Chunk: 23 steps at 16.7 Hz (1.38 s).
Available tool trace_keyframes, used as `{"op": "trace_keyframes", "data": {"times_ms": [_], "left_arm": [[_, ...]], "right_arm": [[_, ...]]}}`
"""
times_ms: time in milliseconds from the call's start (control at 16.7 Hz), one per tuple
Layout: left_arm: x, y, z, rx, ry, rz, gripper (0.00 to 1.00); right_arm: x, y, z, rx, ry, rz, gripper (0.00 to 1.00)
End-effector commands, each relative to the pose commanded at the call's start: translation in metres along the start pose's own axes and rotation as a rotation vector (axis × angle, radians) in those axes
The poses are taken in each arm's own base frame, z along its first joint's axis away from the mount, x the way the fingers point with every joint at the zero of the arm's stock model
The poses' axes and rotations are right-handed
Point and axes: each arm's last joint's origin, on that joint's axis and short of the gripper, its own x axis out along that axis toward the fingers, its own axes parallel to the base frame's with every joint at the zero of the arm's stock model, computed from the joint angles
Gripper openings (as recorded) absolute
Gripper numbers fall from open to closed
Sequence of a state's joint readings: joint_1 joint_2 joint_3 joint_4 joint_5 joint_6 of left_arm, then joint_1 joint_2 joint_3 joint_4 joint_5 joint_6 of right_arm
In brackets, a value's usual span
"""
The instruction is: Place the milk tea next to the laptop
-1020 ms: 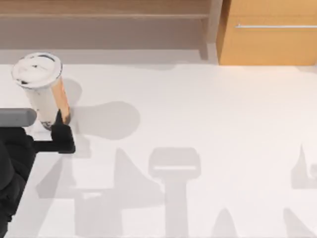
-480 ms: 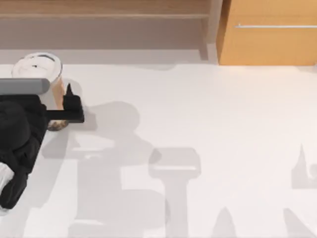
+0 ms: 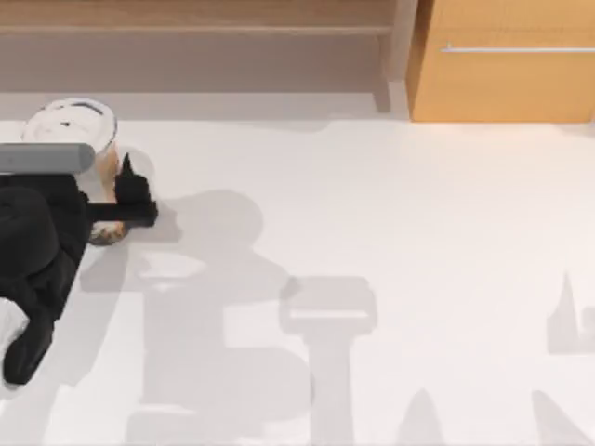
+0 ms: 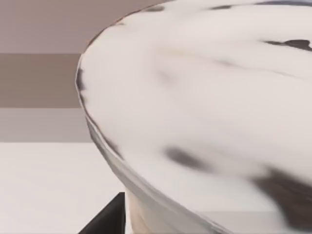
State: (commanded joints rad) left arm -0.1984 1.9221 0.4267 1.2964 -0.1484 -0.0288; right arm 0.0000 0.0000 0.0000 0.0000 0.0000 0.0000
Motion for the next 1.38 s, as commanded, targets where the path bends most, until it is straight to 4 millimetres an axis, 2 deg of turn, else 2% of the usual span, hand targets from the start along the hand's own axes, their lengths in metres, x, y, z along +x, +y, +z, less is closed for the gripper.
{"op": "trace_keyframes", "data": {"times_ms": [600,1140,1380], "left_arm": [[0.0000,0.0000,0.0000,0.000,0.000,0.000,0.02],[-0.0003,-0.0004,0.0000,0.002,0.000,-0.001,0.00],[-0.0016,-0.0005,0.0069,0.002,0.000,-0.001,0.00]], "right_arm": [[0.0000,0.0000,0.0000,0.000,0.000,0.000,1.00],[0.0000,0.0000,0.0000,0.000,0.000,0.000,1.00],[0.0000,0.0000,0.0000,0.000,0.000,0.000,1.00]]}}
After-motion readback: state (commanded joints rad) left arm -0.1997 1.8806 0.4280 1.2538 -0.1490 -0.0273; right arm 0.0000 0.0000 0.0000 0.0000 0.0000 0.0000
